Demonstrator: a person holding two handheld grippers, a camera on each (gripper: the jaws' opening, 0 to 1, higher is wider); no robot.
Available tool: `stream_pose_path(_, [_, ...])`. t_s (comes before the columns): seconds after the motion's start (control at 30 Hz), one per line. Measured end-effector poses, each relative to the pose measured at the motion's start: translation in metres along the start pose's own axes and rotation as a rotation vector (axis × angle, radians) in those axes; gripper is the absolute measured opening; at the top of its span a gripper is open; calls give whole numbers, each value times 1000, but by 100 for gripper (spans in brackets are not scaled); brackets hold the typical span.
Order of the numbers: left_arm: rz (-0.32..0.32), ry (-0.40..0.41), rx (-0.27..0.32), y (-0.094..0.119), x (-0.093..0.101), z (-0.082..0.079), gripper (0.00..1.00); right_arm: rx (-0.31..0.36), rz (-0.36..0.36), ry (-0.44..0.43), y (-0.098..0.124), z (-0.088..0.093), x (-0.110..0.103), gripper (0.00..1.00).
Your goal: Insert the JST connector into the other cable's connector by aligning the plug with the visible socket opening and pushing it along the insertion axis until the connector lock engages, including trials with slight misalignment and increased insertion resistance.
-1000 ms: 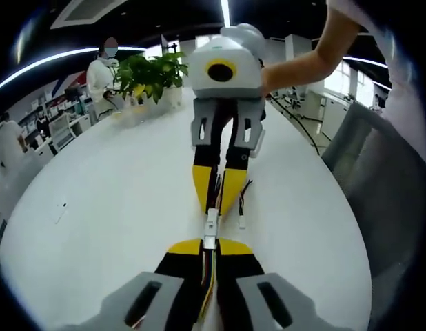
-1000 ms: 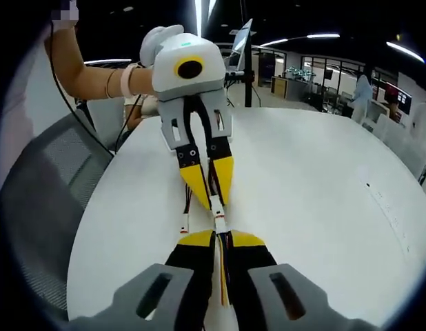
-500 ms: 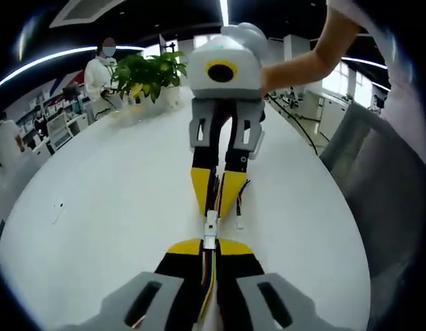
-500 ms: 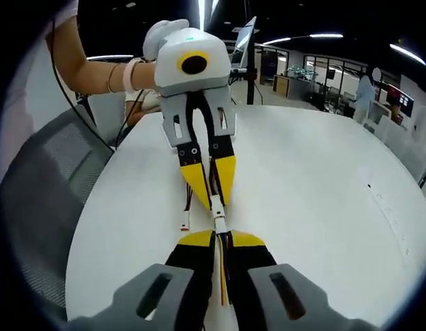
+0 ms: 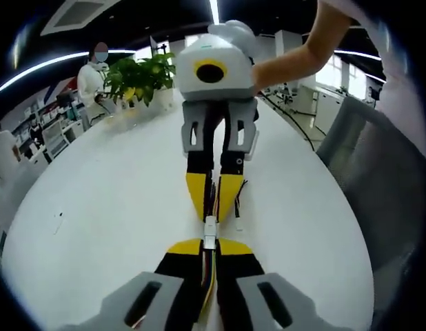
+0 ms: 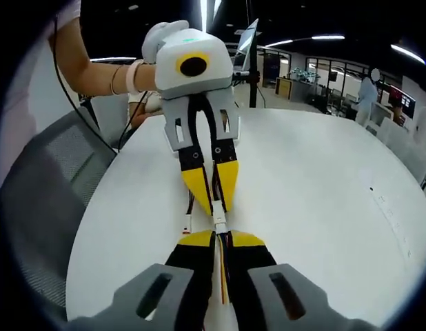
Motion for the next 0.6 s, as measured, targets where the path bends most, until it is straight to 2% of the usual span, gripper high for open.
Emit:
stream_pose_path(0.23, [-15, 2, 21, 1, -2, -4, 0, 21, 8, -32, 3, -1, 5, 3])
stream_pose_path(0.37, [-20, -32, 20, 1, -3, -7, 0, 26, 16, -7, 4, -4, 5, 3])
stream_pose_path(0.6, [-11, -42, 11, -1, -4, -8, 0, 26, 10, 9, 3, -4, 4, 3])
Point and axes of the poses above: the point that each gripper's makers call its tool centre point, and the gripper's own axes: y roughly backward along the fingers, x roughly to its right, z roughly out of its underside, the point moved 8 cm from there along y, roughly backward along the fingers, and after that the axes turned 13 degrees about z, right-handed, at the moved point
